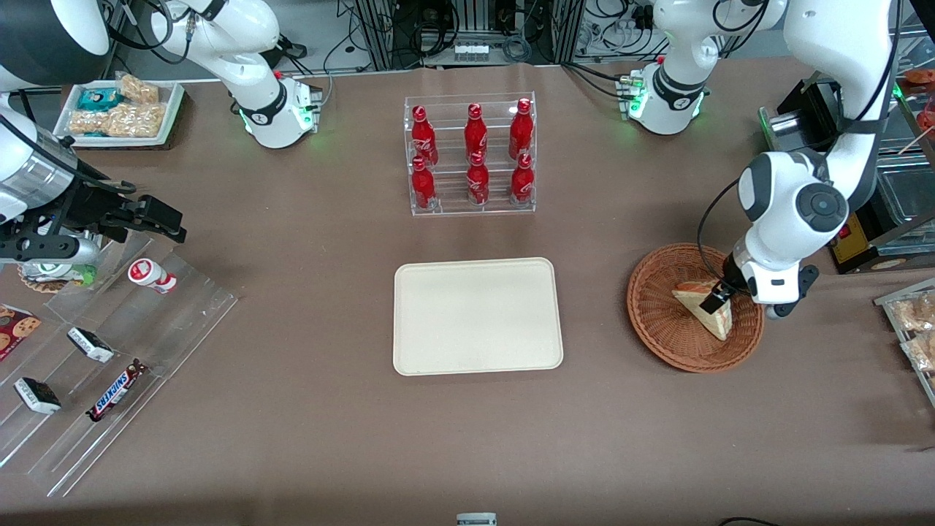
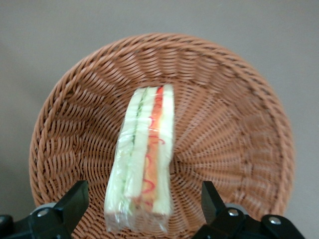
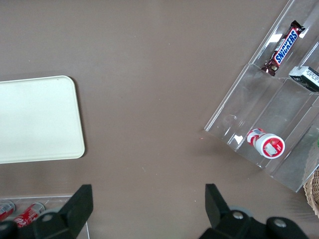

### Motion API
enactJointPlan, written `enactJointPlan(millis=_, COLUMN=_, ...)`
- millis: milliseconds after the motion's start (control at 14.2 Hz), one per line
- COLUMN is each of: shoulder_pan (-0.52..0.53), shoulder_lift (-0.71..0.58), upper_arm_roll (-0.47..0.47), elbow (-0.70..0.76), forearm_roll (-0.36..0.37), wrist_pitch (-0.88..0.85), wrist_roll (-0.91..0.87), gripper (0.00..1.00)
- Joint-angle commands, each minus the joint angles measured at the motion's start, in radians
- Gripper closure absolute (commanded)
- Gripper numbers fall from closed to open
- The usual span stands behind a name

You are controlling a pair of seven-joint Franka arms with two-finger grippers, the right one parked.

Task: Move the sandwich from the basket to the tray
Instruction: 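Lower the left gripper and close it on the wrapped sandwich, then lift the sandwich and carry it over the cream tray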

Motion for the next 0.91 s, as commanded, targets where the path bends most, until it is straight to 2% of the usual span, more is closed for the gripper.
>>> enactJointPlan(millis=0, shoulder_pan=0.018, shoulder_lift=0.037, upper_arm_roll=-0.007, elbow=0.011, forearm_roll=0.014, wrist_pitch=0.019, wrist_roll=-0.042, gripper=0.18)
enactJointPlan(millis=70, shoulder_pan=0.018, shoulder_lift=0.038, upper_arm_roll=-0.007, elbow=0.011, forearm_roll=0.014, wrist_pitch=0.018, wrist_roll=-0.046, gripper=0.6)
enactJointPlan(millis=140, shoulder_pan=0.016, shoulder_lift=0.031, upper_arm_roll=-0.007, elbow=0.011, forearm_roll=0.014, wrist_pitch=0.01, wrist_roll=-0.044, gripper=0.88)
enactJointPlan(millis=211, shoulder_pan=0.012, shoulder_lift=0.024, upper_arm_roll=-0.009, elbow=0.012, forearm_roll=0.016, wrist_pitch=0.001, wrist_roll=-0.035, gripper=0.95)
enactJointPlan(millis=351, shoulder_pan=0.005, shoulder_lift=0.008, upper_arm_roll=-0.018, elbow=0.073, forearm_roll=0.05, wrist_pitch=-0.127, wrist_roll=-0.029, gripper=0.98)
enactJointPlan(millis=561, shoulder_pan=-0.077, shoulder_lift=0.044, upper_arm_roll=-0.022, elbow=0.28, forearm_roll=0.048, wrist_pitch=-0.359, wrist_roll=-0.02, gripper=0.99)
enactJointPlan(millis=702, shoulder_pan=-0.161, shoulder_lift=0.07, upper_arm_roll=-0.022, elbow=0.354, forearm_roll=0.041, wrist_pitch=-0.386, wrist_roll=-0.013, gripper=0.99)
enactJointPlan(millis=842, shoulder_pan=-0.246, shoulder_lift=0.119, upper_arm_roll=-0.033, elbow=0.417, forearm_roll=0.041, wrist_pitch=-0.378, wrist_roll=0.084, gripper=0.96)
